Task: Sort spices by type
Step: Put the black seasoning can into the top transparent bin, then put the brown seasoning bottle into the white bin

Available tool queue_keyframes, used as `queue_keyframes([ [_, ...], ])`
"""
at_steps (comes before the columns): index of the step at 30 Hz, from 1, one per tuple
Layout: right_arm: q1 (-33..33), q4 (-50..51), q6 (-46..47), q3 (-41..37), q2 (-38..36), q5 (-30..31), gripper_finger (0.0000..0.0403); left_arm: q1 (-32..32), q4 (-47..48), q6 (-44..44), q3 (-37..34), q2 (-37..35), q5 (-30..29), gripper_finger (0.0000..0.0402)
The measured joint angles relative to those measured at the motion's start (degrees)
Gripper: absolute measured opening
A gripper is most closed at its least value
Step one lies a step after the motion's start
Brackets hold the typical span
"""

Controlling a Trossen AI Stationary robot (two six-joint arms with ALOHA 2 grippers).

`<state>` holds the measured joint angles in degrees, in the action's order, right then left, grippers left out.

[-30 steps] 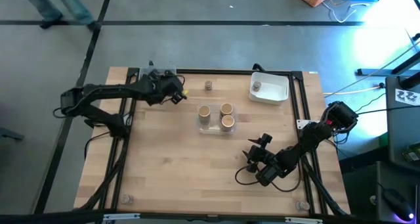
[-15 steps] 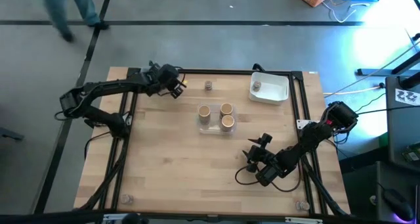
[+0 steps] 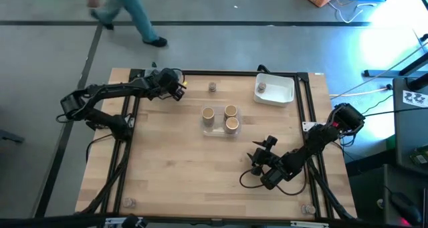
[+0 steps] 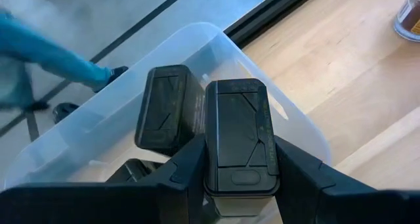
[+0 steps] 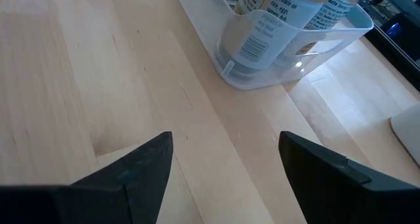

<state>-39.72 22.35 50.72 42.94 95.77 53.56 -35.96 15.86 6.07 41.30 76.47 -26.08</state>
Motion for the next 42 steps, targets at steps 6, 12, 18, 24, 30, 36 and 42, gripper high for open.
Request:
queue_keyframes([
  [6,0.0,-0.18,0.0,0.0,0.0,0.0,0.028,0.02,0.13,-0.03,0.0,0.0,0.05,0.0166],
  [12,0.0,-0.24,0.0,0.0,0.0,0.0,0.028,0.41,4.55,-0.18,2.44,-0.83,0.04,0.0224],
  [18,0.0,-0.27,0.0,0.0,0.0,0.0,0.028,4.31,13.03,0.87,8.16,-5.52,0.28,0.0236],
  [24,0.0,-0.59,0.0,0.0,0.0,-0.02,0.028,14.32,16.99,5.5,11.15,-11.83,8.44,0.0237],
  [30,0.0,-2.45,0.0,0.0,0.0,-0.5,0.028,28.27,18.57,12.86,11.17,-14.97,10.56,0.0237],
  [36,0.0,-3.08,-0.49,0.0,0.0,-2.68,0.028,41.46,18.68,17.38,11.17,-13.38,10.53,0.0237],
  [42,0.0,-4.93,-1.81,0.02,0.0,-3.15,0.028,52.3,17.2,22.53,11.17,-8.7,10.22,0.0237],
])
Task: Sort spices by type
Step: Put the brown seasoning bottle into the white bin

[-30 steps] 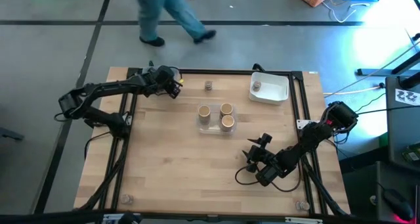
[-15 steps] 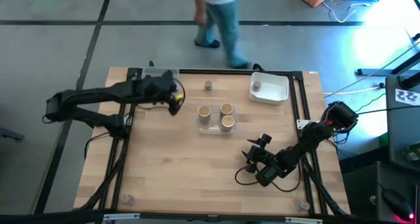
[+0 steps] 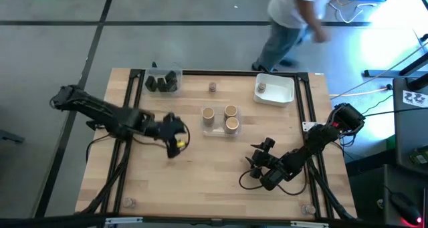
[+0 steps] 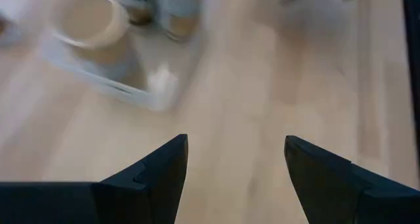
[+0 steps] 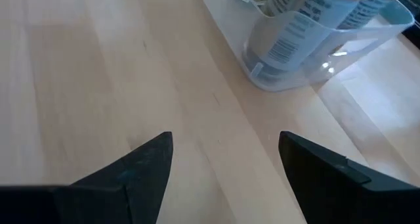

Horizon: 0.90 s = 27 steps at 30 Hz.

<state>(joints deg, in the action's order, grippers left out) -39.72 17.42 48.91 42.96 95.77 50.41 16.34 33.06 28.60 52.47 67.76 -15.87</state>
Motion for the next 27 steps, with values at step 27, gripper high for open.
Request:
queue_keyframes([
  [27,0.0,-3.4,-4.4,3.8,0.0,-1.82,0.028,31.93,20.2,17.61,37.24,36.29,1.66,0.0237],
])
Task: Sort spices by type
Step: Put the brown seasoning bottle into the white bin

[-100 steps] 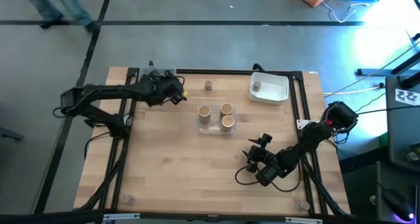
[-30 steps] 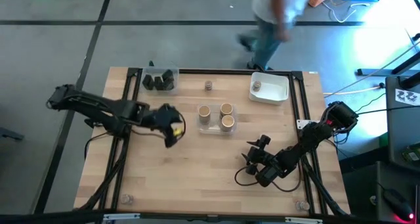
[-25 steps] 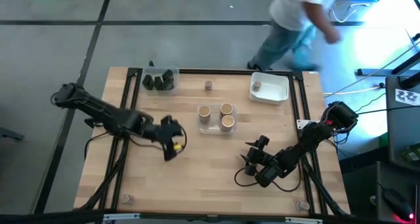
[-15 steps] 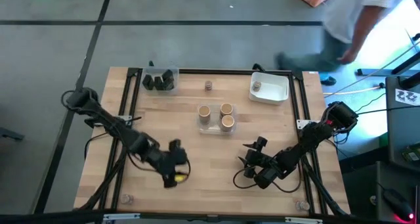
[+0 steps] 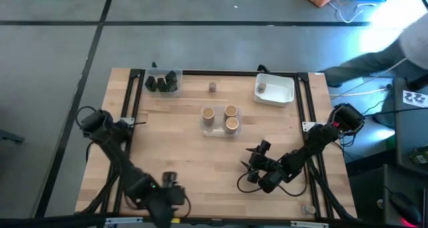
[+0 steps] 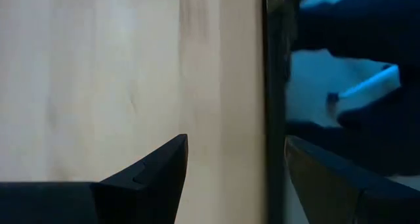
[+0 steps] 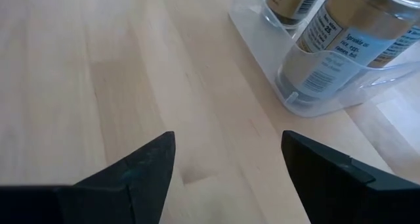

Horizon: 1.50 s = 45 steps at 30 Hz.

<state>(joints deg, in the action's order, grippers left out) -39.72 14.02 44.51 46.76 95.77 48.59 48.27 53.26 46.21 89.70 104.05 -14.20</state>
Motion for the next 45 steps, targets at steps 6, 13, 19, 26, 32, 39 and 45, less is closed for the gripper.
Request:
queue_keyframes([
  [6,0.0,-0.74,0.0,0.0,0.0,-0.12,0.028,7.24,10.21,24.65,0.08,-0.22,7.29,0.0237],
  [13,-0.02,-1.03,0.05,0.0,0.0,-2.49,0.028,16.14,14.22,45.42,-1.6,-0.25,11.51,0.0237],
  [19,-0.02,-2.67,0.09,0.0,0.0,-3.2,0.028,21.19,14.97,53.89,-5.08,-0.31,11.63,0.0237],
  [26,-0.02,-3.76,0.0,0.0,0.0,-3.22,0.028,22.23,14.77,51.92,-9.39,-0.31,11.73,0.0237],
  [32,-0.02,-3.73,0.0,0.0,0.0,-3.21,0.028,22.18,12.72,47.95,-12.28,-0.31,15.59,0.0237],
  [39,-0.02,-3.71,-0.02,0.0,0.0,-3.23,0.028,22.14,6.91,47.61,-15.56,-0.31,17.88,0.0237],
  [45,-0.02,-3.7,-0.04,0.0,0.0,-3.23,0.028,22.17,3.22,47.01,-18.49,-0.31,18.32,0.0237],
])
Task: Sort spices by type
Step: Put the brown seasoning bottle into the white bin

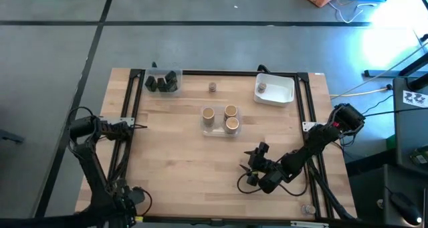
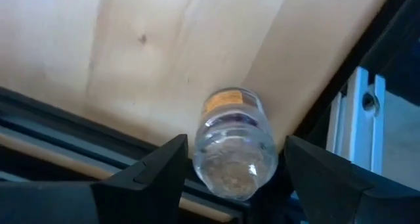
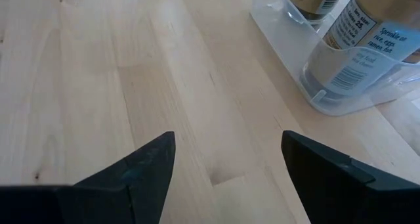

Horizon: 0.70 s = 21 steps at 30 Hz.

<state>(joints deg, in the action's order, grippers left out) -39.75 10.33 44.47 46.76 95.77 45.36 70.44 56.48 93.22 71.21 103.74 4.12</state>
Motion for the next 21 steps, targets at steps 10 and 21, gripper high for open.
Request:
queue_keyframes([
  [10,0.0,0.01,-0.02,0.0,0.0,0.02,0.028,-0.48,-0.39,-1.29,-0.6,-0.02,3.13,0.0158],
  [21,0.0,0.04,-0.83,0.0,0.0,-0.05,0.028,-4.47,1.03,-3.06,-0.32,-0.15,2.67,0.0164],
])
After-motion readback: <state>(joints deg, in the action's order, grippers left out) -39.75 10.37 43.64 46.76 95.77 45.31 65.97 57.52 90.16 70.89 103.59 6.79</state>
